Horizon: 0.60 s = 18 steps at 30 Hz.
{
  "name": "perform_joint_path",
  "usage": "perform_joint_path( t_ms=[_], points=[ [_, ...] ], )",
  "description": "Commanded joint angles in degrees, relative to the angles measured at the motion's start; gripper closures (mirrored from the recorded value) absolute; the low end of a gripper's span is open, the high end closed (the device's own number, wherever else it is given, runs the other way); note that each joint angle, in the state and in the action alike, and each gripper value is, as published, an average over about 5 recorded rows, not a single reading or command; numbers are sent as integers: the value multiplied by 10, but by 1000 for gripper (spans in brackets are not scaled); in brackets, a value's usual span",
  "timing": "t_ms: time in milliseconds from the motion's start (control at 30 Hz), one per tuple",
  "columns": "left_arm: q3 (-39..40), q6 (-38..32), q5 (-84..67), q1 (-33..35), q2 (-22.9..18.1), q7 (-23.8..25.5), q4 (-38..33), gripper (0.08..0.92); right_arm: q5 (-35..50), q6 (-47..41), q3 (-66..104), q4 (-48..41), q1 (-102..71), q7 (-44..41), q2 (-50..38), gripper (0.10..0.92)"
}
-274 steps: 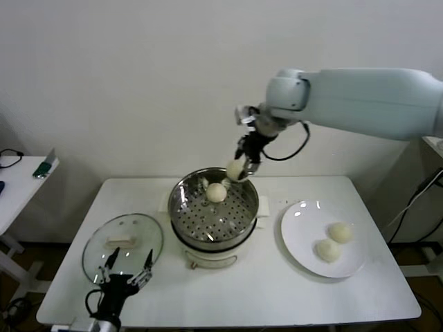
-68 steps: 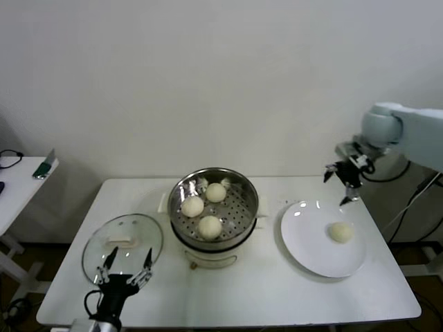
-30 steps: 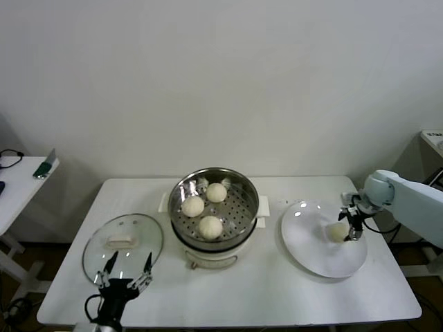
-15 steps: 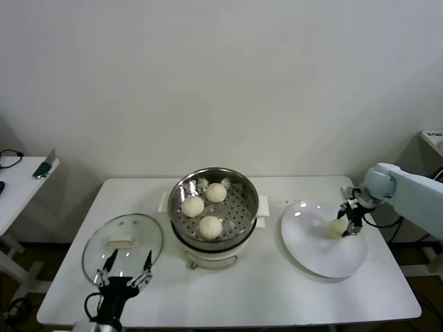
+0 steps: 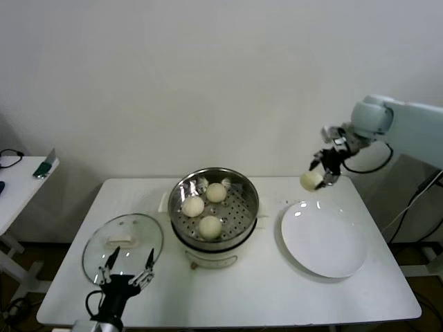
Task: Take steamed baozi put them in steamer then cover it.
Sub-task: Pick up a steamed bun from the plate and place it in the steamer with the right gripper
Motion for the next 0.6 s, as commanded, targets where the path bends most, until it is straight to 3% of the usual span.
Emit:
perform_joint_path(
  t_ms=[33, 267, 600],
  points=[
    [1, -1, 1, 0, 5, 0, -2, 177, 186, -73, -51, 163, 146, 72, 88, 355],
    [-1, 2, -4, -2, 9, -1, -2, 177, 181, -126, 12, 151, 20, 157, 145, 355],
    [-6, 4, -11, -7, 11, -1, 3, 177, 98, -152, 44, 76, -110, 198, 193, 355]
  ],
)
